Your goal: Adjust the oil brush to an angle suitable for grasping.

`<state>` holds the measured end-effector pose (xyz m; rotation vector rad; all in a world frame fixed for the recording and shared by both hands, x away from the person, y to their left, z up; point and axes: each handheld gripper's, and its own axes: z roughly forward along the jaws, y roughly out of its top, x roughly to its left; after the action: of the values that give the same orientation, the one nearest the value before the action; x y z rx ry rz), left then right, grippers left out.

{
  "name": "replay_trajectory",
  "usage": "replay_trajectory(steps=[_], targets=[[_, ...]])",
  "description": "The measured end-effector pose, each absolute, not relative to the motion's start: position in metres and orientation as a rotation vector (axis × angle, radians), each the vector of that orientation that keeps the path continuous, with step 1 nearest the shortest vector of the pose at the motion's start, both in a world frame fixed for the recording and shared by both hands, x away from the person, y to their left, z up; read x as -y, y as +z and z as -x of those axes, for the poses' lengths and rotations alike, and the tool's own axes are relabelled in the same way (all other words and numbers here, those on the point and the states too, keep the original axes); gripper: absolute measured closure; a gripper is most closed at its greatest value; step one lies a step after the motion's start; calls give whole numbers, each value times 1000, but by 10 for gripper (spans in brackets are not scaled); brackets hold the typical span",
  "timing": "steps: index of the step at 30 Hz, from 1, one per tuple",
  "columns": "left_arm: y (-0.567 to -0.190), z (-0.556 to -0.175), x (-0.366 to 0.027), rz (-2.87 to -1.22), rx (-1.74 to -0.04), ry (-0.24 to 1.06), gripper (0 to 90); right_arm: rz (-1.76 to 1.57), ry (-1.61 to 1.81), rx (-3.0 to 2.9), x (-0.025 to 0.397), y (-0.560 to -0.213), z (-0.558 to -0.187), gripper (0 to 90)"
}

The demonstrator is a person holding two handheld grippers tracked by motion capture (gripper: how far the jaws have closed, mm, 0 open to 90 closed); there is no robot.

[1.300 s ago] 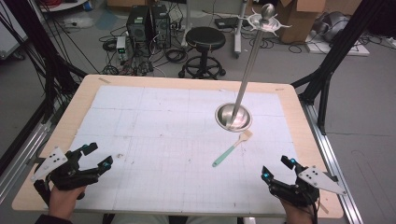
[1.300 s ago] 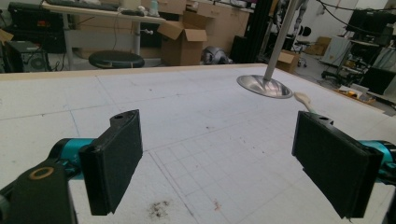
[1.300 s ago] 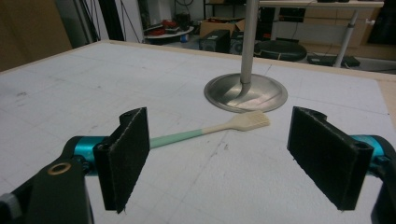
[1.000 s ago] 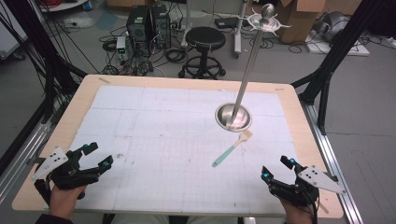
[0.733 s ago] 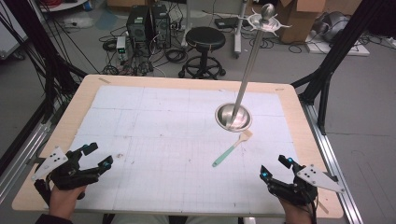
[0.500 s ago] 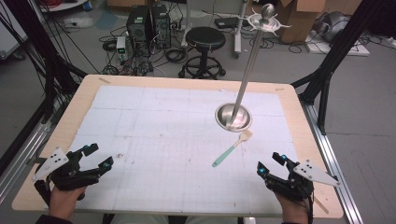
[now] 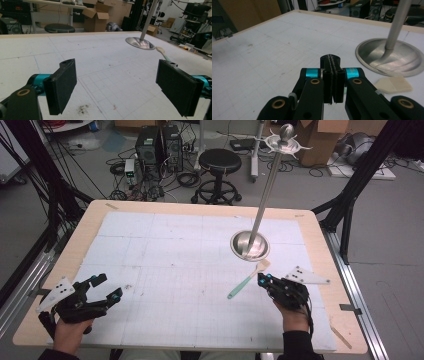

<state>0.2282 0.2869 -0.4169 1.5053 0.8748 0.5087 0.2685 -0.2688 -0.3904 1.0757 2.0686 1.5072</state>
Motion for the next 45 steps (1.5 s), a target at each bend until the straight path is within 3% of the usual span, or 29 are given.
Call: replay_trajectory(steps=[13,25,35,45], targets=[[-419,-229,-287,-1512,-881,493,174,-1168,1205,-2210,235,-412,-337,896],[-421,-228,-287,-1517,-883,486,176,-1340,1033,-2209,242,-442,-364,896],[-420,-227,-289,-1513,-882,485,177,-1272,861,-2302,246,-437,-355,896],[-419,-226,-289,-1508,-883,484,178,-1315,886,-2317,265,-436,-323,896]])
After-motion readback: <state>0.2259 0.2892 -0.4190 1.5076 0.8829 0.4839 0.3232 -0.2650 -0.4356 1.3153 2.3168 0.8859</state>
